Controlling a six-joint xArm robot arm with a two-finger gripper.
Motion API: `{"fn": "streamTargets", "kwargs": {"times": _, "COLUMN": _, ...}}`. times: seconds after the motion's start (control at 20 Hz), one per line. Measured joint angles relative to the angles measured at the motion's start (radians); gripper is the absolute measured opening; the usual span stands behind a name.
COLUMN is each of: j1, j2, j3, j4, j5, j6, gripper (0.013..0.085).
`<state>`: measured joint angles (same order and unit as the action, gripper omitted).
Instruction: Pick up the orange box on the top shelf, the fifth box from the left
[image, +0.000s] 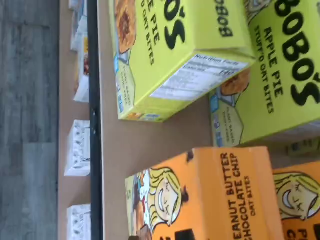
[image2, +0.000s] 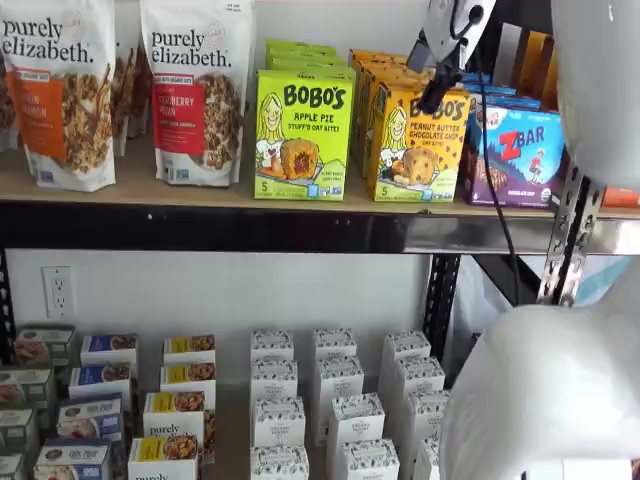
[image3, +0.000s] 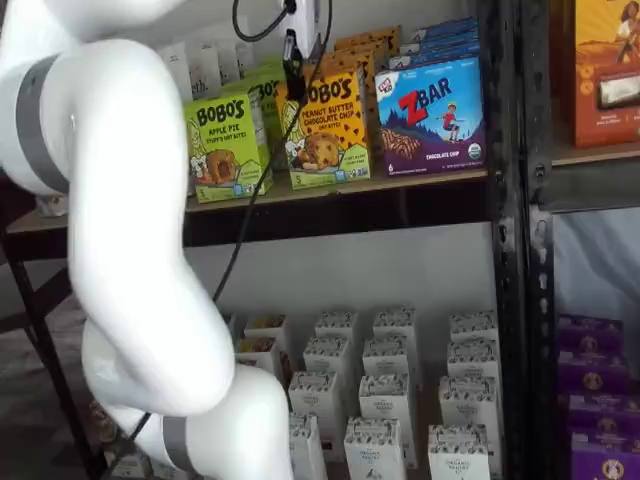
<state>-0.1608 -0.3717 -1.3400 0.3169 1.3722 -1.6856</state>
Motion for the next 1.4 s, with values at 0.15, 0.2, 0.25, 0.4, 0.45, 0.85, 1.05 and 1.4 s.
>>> {"fn": "streamTargets", "kwargs": {"times": 0.15, "j1": 0.002, "j2": 0.02, "j3": -0.013, "j4": -0.014, "j5": 0.012, "j6": -0.002, "gripper": 0.085}}
{"fn": "streamTargets", "kwargs": {"times": 0.2, "j1": 0.002, "j2": 0.025, "j3": -0.015, "j4": -0.016, "j5": 0.014, "j6": -0.003, "gripper": 0.085}}
{"fn": "streamTargets", "kwargs": {"times": 0.25, "j1": 0.001, "j2": 0.029, "j3": -0.017, "j4": -0.017, "j5": 0.014, "j6": -0.004, "gripper": 0.085}}
{"fn": "streamTargets", "kwargs": {"times": 0.4, "j1": 0.002, "j2": 0.044, "j3": -0.025, "j4": -0.03, "j5": 0.013, "j6": -0.007, "gripper": 0.085}}
{"fn": "streamTargets", "kwargs": {"times": 0.45, "j1": 0.003, "j2": 0.049, "j3": -0.027, "j4": -0.039, "j5": 0.012, "j6": -0.008, "gripper": 0.085}}
{"fn": "streamTargets", "kwargs": {"times": 0.85, "j1": 0.043, "j2": 0.116, "j3": -0.098, "j4": -0.106, "j5": 0.071, "j6": 0.025, "gripper": 0.085}}
{"fn": "streamTargets", "kwargs": {"times": 1.05, "j1": 0.065, "j2": 0.156, "j3": -0.147, "j4": -0.138, "j5": 0.124, "j6": 0.046, "gripper": 0.085}}
{"fn": "streamTargets", "kwargs": {"times": 1.4, "j1": 0.078, "j2": 0.208, "j3": -0.216, "j4": -0.166, "j5": 0.206, "j6": 0.058, "gripper": 0.085}}
